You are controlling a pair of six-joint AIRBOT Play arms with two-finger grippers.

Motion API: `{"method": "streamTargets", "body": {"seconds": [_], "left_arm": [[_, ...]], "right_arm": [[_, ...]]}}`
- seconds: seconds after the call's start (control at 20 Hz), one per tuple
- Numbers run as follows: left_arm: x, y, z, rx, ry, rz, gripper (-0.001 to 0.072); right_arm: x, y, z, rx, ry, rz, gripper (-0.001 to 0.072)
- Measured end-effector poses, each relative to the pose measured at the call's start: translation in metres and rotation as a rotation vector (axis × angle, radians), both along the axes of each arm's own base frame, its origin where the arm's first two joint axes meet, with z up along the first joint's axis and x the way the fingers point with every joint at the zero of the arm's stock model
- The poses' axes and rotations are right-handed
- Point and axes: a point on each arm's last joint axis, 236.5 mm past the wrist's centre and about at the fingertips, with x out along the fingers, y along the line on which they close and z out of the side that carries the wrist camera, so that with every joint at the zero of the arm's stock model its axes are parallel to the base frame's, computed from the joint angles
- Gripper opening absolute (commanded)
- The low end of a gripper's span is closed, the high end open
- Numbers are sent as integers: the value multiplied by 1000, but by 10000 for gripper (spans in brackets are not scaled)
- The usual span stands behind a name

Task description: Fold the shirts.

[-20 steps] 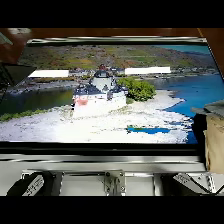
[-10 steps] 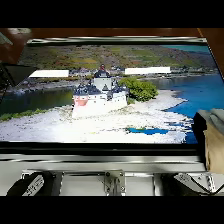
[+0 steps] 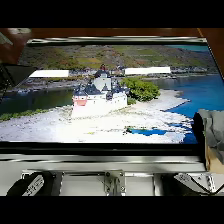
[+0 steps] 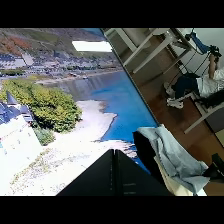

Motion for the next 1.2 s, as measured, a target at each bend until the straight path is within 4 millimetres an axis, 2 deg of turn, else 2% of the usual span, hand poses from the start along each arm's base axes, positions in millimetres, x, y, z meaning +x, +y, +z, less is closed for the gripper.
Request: {"method": "streamTargets", "body": {"seconds": [0.05, 0.2, 0.3, 0.35, 0.4, 0.45, 0.55, 0.6, 0.65, 0.7, 0.8, 0.85, 0.9, 0.95, 1.0, 1.1, 1.2], "left_arm": [[0, 0, 0, 0, 0, 0, 31], [0, 0, 0, 0, -1, 0, 31], [2, 1, -3, 14, 2, 9, 30], [4, 3, -6, 31, 5, 21, 30], [8, 6, -12, 58, 11, 43, 29], [14, 9, -20, 86, 29, 70, 28], [28, 16, -47, 168, 97, 130, 28], [35, 17, -67, 233, 145, 151, 28], [40, 17, -88, 307, 197, 159, 28], [44, 15, -111, 398, 258, 156, 28], [48, 5, -149, 583, 363, 123, 58], [50, -3, -166, 689, 402, 93, 274], [54, -11, -180, 794, 427, 66, 618], [58, -18, -192, 879, 446, 44, 666], [61, -26, -202, 949, 463, 24, 658], [64, -38, -221, 1037, 499, -8, 658], [67, -44, -231, 1074, 520, -12, 658]], "right_arm": [[-7, 3, -9, 12, 28, 2, 687], [-17, 0, -16, -3, 70, 35, 687], [-19, -15, 0, -65, 79, 42, 687], [-14, -27, 15, -115, 61, 39, 650], [-3, -40, 33, -175, 13, 36, 608], [18, -54, 57, -245, -73, 35, 608], [77, -67, 111, -374, -282, 92, 608], [107, -64, 136, -420, -371, 142, 608], [140, -52, 157, -448, -450, 211, 609], [171, -31, 170, -447, -511, 291, 610], [220, 25, 170, -383, -565, 460, 638], [239, 61, 159, -325, -566, 555, 638], [254, 97, 145, -266, -555, 644, 638], [263, 128, 131, -221, -540, 714, 638], [267, 154, 116, -184, -512, 777, 638], [270, 189, 94, -149, -464, 862, 638], [271, 213, 83, -126, -440, 918, 638]]}}
